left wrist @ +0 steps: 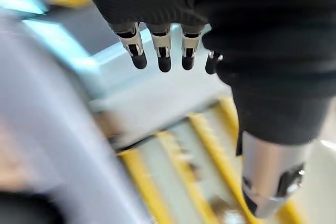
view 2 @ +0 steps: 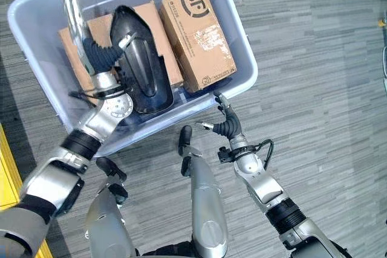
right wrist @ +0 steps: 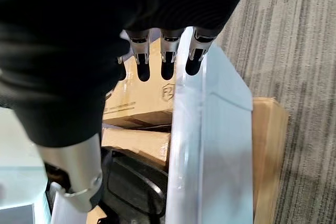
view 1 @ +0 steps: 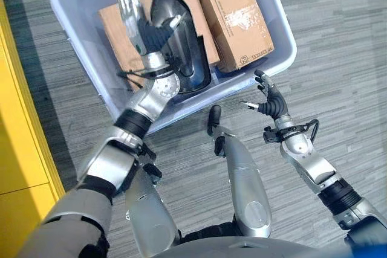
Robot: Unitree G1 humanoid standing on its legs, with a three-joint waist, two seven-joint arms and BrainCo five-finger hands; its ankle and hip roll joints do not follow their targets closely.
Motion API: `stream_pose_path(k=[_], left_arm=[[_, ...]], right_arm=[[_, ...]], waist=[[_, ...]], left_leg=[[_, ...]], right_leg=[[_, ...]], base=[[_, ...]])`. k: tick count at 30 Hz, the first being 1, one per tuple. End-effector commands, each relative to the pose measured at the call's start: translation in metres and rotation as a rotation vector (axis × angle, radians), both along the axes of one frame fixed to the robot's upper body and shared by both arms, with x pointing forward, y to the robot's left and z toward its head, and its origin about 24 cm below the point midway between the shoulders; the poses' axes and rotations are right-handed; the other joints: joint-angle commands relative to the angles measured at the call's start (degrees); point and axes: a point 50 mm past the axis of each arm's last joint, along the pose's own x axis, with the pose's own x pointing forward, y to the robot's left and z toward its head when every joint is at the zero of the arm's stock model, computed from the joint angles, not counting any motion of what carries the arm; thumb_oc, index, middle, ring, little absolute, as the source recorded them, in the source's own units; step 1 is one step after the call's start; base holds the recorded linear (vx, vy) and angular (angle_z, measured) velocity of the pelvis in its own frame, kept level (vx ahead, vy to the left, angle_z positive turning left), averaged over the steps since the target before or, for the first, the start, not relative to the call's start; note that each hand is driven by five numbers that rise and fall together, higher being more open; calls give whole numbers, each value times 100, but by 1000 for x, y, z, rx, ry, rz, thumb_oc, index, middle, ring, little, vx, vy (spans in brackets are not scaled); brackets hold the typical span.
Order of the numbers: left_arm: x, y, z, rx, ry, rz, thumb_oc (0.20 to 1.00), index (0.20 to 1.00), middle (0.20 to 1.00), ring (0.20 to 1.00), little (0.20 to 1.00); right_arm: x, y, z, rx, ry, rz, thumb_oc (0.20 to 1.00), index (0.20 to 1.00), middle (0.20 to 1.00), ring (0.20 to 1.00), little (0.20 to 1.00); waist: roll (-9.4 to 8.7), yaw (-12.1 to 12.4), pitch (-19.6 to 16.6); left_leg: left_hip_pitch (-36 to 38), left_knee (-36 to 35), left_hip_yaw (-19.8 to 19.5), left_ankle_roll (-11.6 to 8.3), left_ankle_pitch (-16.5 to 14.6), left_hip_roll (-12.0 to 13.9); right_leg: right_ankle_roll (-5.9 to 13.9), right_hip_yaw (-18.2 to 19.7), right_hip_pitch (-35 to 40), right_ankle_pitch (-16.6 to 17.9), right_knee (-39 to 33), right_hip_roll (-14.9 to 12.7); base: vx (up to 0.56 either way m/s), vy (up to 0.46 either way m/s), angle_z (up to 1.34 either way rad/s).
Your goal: Move parts from the plastic box to the shelf.
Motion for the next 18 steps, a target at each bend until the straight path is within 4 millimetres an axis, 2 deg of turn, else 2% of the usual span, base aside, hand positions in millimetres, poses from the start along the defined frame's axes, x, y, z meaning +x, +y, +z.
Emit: stream_pose_path(k=[1, 5, 8, 12, 18], left_arm=[[0, -2, -10, -136, 95, -115, 1000, 1000, 1000, 1000, 1000], [0, -10, -41, -254, 260, -125, 1000, 1000, 1000, 1000, 1000], [1, -12, -53, -304, 327, -113, 1000, 1000, 1000, 1000, 1000], [2, -12, -62, -400, 374, -77, 1000, 1000, 1000, 1000, 1000], [3, -11, -65, -363, 407, -13, 1000, 1000, 1000, 1000, 1000]], right_arm=[[-3, 3, 14, 40, -80, -7, 1000, 1000, 1000, 1000, 1000], [-3, 5, 18, 44, -70, 6, 1000, 1000, 1000, 1000, 1000], [-2, 5, 19, 45, -63, 12, 1000, 1000, 1000, 1000, 1000], [-2, 8, 20, 44, -56, 13, 1000, 1000, 1000, 1000, 1000], [0, 6, 16, 48, -44, 8, 1000, 1000, 1000, 1000, 1000]], waist=[[-168, 2, -42], [-223, -27, -42], [-263, -62, -42], [-293, -106, -42], [-315, -141, -42]], left_leg=[[-412, 989, 20, -524, -145, 534], [-336, 959, 106, -534, -79, 618], [-296, 937, 164, -541, -41, 665], [-293, 934, 191, -553, -8, 698], [-327, 983, 212, -564, 8, 745]], right_leg=[[570, -523, 485, -355, -255, -57], [574, -561, 563, -345, -311, -14], [569, -569, 592, -311, -359, 11], [558, -560, 594, -286, -404, 43], [543, -552, 550, -264, -395, 36]], base=[[-7, -82, 5], [-2, -30, 0], [5, -38, -2], [1, -26, -3], [3, -25, -2]])
